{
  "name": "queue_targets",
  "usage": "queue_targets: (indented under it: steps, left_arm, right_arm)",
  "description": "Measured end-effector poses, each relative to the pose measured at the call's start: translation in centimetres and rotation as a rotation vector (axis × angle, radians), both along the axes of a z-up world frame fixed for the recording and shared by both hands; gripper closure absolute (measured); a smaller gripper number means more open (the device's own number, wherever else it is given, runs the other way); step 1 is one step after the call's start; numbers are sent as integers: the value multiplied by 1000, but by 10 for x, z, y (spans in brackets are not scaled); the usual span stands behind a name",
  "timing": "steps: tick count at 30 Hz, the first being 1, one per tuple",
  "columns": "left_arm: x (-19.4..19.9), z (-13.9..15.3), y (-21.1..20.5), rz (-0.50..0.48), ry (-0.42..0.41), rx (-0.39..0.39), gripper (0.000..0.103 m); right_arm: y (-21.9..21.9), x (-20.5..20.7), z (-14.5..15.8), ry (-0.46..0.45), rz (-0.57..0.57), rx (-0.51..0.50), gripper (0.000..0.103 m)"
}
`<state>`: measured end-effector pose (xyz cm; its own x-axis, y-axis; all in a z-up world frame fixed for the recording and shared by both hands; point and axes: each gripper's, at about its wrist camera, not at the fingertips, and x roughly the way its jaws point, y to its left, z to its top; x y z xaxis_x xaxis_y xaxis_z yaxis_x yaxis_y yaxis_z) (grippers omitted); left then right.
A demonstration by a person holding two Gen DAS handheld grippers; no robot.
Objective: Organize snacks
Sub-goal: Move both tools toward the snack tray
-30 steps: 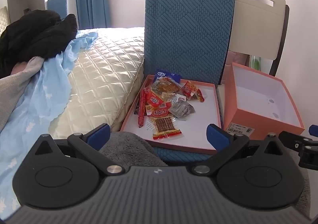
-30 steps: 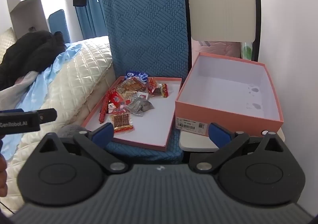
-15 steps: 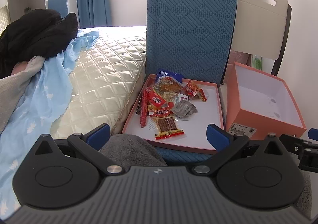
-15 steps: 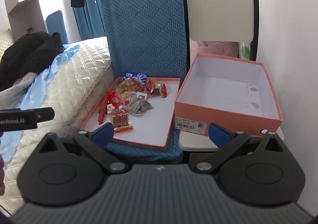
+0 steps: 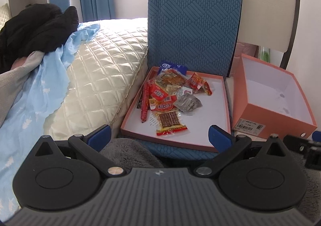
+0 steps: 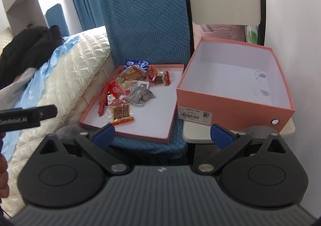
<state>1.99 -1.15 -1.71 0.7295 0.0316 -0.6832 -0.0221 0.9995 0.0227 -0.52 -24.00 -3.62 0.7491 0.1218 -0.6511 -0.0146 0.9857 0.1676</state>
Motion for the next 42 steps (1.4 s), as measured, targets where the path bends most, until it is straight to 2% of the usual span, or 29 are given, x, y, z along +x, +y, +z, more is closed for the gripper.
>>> queue_targets:
  steps: [8,17,36,42]
  left_arm:
    - [5,-1,-3,-12,-11,9,0]
    - [14,-9,-5,-37,12,-16,0]
    - [8,-5,-4,-37,-2,-25,0]
    - [4,-10,-1,-22,10,-49,0]
  right_arm:
    - [0,7,-1,-20,55,-7,0]
    - [6,11,-8,6,56,-13,0]
    - [5,4,-2,-21,76,-20,0]
    - [6,0,0,-30,71,-30,1]
